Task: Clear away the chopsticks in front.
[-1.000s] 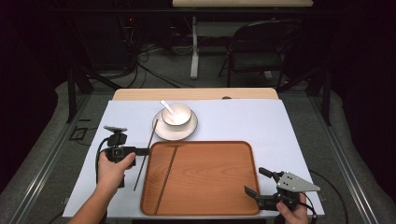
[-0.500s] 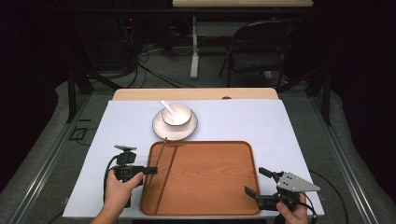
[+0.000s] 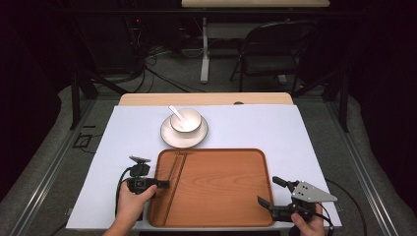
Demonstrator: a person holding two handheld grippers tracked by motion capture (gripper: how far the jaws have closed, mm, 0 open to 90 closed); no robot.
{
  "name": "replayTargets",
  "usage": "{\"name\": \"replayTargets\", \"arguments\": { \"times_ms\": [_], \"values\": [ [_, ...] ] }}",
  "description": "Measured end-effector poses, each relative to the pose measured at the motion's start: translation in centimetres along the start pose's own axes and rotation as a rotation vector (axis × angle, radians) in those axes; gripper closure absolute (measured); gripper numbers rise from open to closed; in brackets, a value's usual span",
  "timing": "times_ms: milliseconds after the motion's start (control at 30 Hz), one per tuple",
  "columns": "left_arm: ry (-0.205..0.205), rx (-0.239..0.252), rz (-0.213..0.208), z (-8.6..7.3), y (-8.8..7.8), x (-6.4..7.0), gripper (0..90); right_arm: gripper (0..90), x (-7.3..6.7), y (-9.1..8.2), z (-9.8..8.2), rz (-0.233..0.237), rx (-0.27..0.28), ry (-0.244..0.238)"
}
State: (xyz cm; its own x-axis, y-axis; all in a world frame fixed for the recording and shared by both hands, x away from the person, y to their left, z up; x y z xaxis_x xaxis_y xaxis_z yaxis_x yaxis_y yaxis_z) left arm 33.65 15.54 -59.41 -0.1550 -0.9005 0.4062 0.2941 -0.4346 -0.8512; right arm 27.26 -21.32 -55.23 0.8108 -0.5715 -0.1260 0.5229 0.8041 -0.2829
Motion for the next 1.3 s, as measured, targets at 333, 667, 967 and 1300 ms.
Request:
{"name": "replayTargets", "arguments": {
  "times_ms": [333,667,967,1300],
  "values": [
    [-0.003,-0.007,0.016,0.3,0.5,-0.1,84.6,15.1,0.0,0.0,0.0,0.000,-0.001,0.002],
    [0.001,-0.009,0.017,0.3,0.7,0.0,83.0,15.1,0.0,0.0,0.0,-0.001,-0.001,0.003],
    [-0.002,-0.001,0.008,0.3,0.7,0.2,82.3,15.1,0.0,0.0,0.0,0.000,-0.003,0.006],
    [0.062,0.119,0.014,0.6,-1.1,0.2,70.9,15.1,0.0,0.0,0.0,-0.001,-0.002,0.006]
  ]
}}
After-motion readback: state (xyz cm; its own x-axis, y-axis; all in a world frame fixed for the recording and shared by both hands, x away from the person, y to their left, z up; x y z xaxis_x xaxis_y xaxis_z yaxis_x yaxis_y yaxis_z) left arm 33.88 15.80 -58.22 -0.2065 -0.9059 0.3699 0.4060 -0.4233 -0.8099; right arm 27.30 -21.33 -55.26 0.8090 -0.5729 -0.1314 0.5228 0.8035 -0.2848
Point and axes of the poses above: each handheld gripper's, and its own axes: y roughly forward along the jaws, z roughly out of its top, x roughly to its right, the point moved 7 cm from there along y, roughly forward along the jaws, and after that the axes turned 10 degrees about z, right-handed, at the moved point
